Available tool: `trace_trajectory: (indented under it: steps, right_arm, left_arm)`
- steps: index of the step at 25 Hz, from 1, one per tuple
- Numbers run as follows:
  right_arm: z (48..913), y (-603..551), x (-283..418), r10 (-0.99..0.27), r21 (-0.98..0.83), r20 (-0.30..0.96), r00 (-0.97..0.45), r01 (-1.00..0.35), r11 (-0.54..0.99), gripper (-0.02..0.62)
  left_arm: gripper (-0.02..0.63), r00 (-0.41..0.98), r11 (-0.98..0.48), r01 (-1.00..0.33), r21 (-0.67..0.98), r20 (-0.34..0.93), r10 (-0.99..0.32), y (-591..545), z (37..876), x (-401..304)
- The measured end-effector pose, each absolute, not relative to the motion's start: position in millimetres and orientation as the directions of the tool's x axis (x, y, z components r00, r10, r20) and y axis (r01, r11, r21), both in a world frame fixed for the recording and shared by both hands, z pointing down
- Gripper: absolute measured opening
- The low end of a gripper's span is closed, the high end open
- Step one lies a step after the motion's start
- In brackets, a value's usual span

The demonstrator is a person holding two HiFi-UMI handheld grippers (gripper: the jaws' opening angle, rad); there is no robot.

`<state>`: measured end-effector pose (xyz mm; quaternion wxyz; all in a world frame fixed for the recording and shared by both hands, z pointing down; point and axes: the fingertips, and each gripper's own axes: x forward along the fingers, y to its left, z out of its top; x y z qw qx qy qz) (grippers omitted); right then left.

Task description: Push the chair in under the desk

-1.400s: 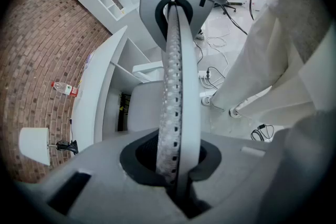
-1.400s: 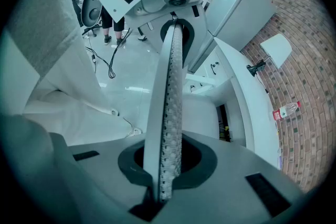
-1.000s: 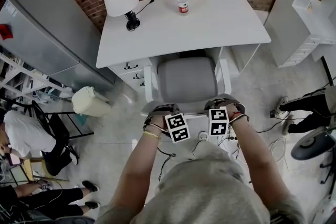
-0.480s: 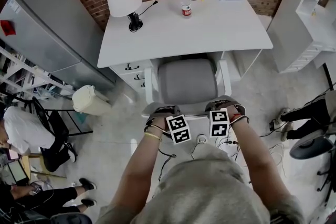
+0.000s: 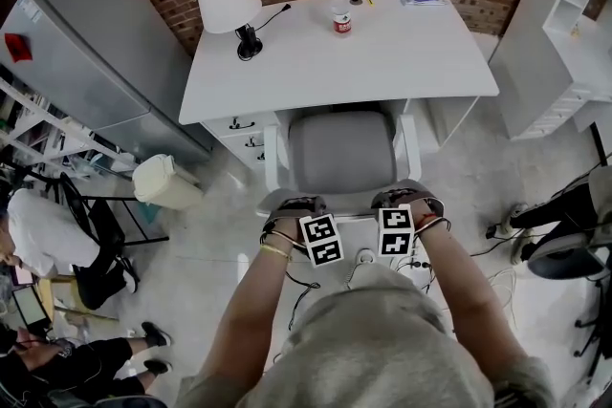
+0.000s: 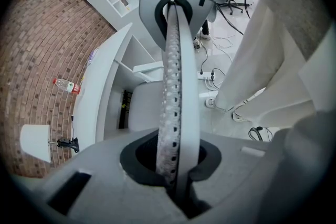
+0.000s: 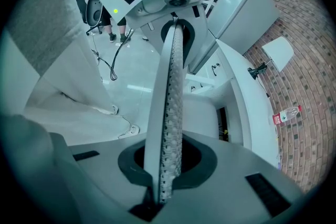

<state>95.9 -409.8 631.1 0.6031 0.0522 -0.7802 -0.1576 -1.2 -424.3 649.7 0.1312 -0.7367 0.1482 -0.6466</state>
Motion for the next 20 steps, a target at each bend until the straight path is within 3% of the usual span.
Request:
trace_trajectory:
  steps: [20]
  right_arm:
    - [633.0, -408.2, 96.6, -0.274, 0.312, 0.924, -0.265, 0.111, 0.944, 0.02]
  left_arm:
    - [0.043, 0.117, -0.915, -0.048, -0.4, 0.908, -0.403, -423.5, 650.8, -1.2]
